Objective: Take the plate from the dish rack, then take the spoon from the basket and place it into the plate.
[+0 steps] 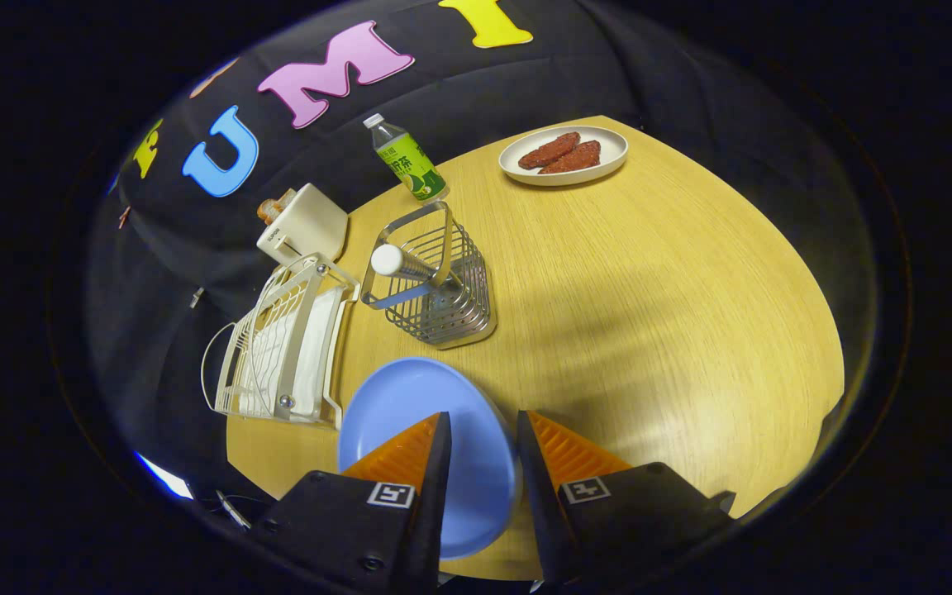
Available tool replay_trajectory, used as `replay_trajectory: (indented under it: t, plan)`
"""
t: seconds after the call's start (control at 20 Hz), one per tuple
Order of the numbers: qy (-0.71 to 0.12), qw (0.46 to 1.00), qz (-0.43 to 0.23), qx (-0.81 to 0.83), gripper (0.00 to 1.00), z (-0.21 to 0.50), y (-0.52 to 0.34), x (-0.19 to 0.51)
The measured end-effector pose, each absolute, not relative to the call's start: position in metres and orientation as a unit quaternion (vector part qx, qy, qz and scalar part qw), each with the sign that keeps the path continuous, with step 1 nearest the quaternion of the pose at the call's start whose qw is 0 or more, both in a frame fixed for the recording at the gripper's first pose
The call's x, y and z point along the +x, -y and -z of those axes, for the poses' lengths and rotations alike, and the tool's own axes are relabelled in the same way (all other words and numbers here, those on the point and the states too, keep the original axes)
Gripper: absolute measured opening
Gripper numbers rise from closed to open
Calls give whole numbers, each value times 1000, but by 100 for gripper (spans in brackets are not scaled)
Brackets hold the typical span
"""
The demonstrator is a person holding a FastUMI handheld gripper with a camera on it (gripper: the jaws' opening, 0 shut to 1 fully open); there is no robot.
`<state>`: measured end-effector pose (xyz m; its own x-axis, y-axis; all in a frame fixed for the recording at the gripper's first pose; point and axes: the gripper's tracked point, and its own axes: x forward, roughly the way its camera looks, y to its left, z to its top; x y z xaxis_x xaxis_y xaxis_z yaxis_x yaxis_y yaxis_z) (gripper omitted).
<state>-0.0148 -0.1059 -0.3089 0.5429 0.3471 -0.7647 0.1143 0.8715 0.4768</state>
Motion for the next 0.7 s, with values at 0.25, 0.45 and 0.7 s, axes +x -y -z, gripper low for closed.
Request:
replay_trajectory:
  t: [0.25,0.45,0.7]
  plan:
    - [-385,902,-147,130,99,283,118,6]
    - [-276,937,-197,80,99,239,113,31]
    - [-234,944,-209,99,99,232,101,63]
